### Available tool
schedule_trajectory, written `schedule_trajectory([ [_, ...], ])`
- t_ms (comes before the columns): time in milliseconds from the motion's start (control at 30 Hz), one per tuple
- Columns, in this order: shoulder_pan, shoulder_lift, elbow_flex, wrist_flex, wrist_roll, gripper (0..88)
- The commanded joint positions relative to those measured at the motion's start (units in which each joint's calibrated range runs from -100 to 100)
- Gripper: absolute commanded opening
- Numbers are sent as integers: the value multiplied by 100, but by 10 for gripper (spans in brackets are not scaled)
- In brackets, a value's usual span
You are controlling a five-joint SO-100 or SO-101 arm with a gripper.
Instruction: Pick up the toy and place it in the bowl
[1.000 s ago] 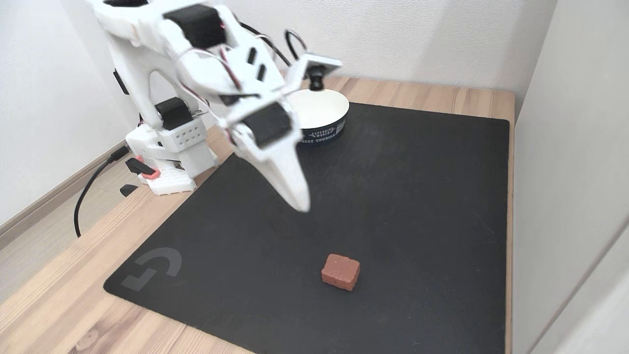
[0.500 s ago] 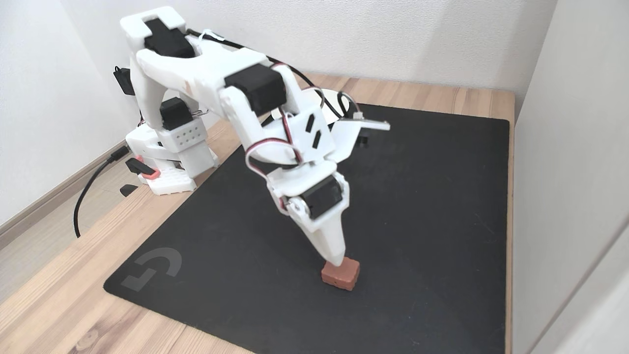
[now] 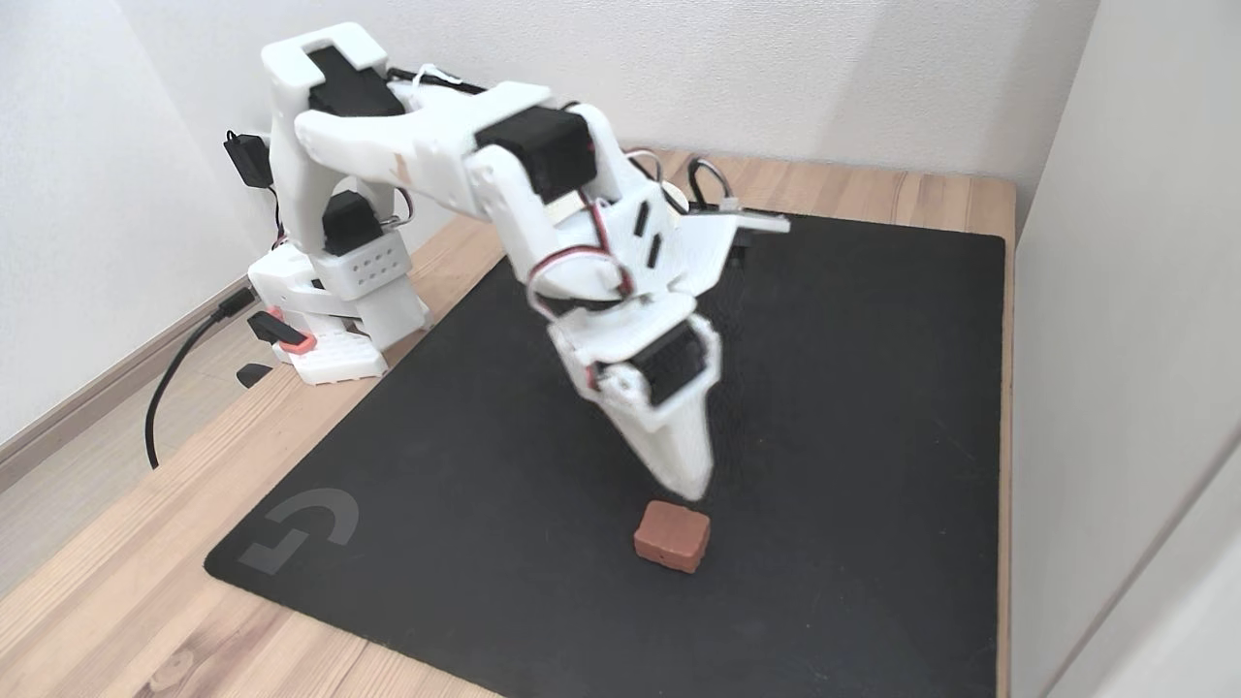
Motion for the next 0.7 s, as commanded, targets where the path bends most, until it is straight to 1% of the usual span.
schedule_trajectory([
  [0,-100,-42,-298,178,34,23],
  [400,-33,-34,-253,153,75,23],
  [467,-58,-34,-271,153,383,24],
  [500,-83,-34,-280,153,749,25],
  [533,-92,-34,-289,153,916,26],
  [667,-83,-34,-244,187,1318,28],
])
